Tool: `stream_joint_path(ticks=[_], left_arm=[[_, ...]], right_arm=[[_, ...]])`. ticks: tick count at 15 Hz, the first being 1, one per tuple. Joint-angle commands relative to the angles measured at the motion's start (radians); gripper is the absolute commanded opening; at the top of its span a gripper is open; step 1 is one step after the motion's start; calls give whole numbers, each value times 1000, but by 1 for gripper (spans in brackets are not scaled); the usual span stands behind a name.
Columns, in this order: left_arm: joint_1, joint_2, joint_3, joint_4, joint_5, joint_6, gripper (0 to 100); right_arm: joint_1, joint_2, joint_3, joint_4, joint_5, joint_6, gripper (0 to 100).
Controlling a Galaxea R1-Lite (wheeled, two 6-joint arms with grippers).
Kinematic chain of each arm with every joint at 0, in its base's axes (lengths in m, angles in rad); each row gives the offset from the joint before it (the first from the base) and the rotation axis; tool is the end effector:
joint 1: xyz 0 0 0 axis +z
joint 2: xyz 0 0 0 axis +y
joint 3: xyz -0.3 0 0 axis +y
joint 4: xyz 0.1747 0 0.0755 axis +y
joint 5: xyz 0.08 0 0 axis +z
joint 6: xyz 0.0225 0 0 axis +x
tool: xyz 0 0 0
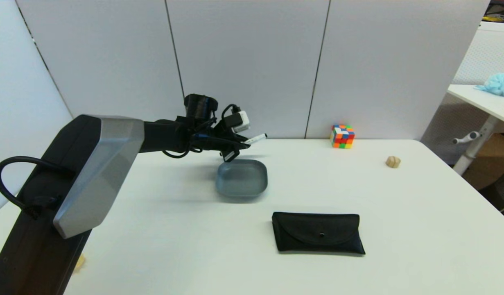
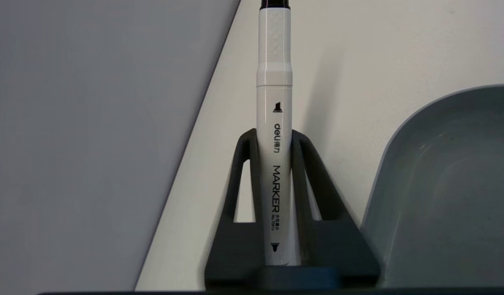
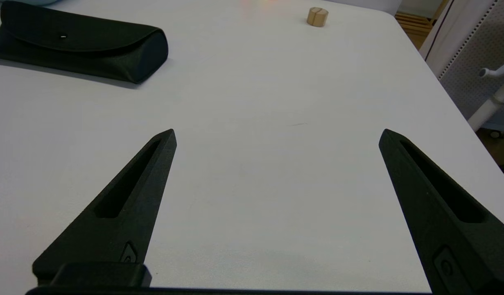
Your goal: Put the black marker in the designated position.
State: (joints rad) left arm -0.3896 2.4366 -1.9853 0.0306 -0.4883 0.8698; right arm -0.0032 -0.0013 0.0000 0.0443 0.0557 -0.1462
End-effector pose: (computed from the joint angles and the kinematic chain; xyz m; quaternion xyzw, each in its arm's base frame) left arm 0.4651 -0.2024 0.1399 0.3597 0.0423 -0.4747 0.8022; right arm -0.0230 0.0013 0.0709 -0.0724 0.0195 0.0277 0.9968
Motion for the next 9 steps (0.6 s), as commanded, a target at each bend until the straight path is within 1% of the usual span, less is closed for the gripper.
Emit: stream_joint_path(ticks=[1,7,9], left_arm=[[0,-2,0,0,-4,5,100],[14,-73,0,9,5,31,100],[23,-156,20,49,25,31,100]], right_arm=[[0,1,0,0,1,-1,100],[0,1,0,0,1,-1,100],[0,1,0,0,1,-1,100]])
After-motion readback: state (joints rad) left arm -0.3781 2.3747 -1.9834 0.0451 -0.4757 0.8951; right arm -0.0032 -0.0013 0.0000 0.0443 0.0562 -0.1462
